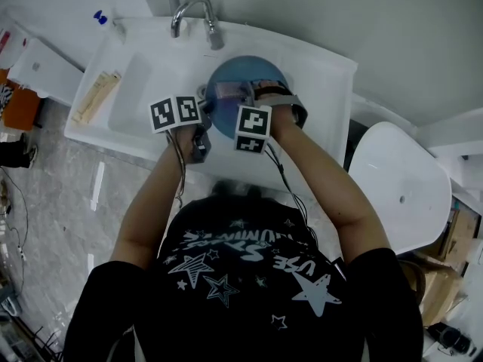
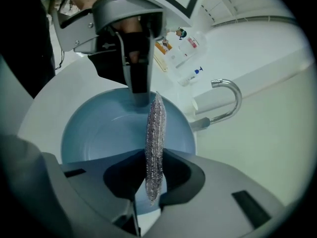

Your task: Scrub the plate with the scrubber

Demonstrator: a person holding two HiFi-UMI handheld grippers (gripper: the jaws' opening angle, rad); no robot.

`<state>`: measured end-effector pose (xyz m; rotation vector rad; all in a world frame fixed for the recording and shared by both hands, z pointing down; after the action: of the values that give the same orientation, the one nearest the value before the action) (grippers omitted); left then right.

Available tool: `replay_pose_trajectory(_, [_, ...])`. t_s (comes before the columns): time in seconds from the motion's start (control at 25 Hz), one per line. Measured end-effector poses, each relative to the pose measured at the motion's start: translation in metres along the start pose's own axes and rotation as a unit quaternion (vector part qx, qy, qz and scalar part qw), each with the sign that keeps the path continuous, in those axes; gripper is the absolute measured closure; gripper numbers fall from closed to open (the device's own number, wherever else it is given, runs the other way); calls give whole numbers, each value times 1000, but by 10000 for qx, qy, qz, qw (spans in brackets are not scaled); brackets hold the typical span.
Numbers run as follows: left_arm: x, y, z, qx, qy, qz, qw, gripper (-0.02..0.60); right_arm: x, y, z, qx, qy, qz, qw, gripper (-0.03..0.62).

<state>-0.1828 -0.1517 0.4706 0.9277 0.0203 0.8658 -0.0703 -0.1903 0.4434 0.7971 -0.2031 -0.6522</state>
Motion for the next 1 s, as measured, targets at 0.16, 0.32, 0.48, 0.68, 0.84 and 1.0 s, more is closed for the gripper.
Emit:
replay_pose_trajectory(0.16, [-4,3,0,-31,-52,-87,9999,549,-13,15,-5,-108,-203,-323,9992,511])
replay_pose_trajectory(0.32, [-9,7,-2,-73,-87,-141,9998,549,-16,28,-8,-211,-256,-499,9982,511])
replay_pose_trajectory(0.48, [-16,9,-4,-84,-171,-171,9997,549,-16,41,-13,-317,-414,-796,9955,511])
replay_pose_trajectory(0.68, [-25,6,-3,-84,-241,-92,9996,549,-8,65,-21,-556,-656,-1287,9879,511])
replay_pose_trajectory(0.84, [-23,10,0,-213,-164,75,9996,549,3,68,-23,-607,-769,-969,9905,511])
replay_pose_trajectory(1.0, [-15,13,4,-219,-53,56,9997,549,14,45,-24,-253,-811,-305,9959,511])
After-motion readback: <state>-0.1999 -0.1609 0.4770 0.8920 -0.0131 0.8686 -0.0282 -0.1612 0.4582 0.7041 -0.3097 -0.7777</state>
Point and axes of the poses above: the fingertips, and each gripper's own axes: z forward along the fingers, y to its left, x out of its underside, the point moved 6 cm from there along -z, backward along the fingers, and after that the axes turned 15 degrees about -z, right-handed, at the moved point
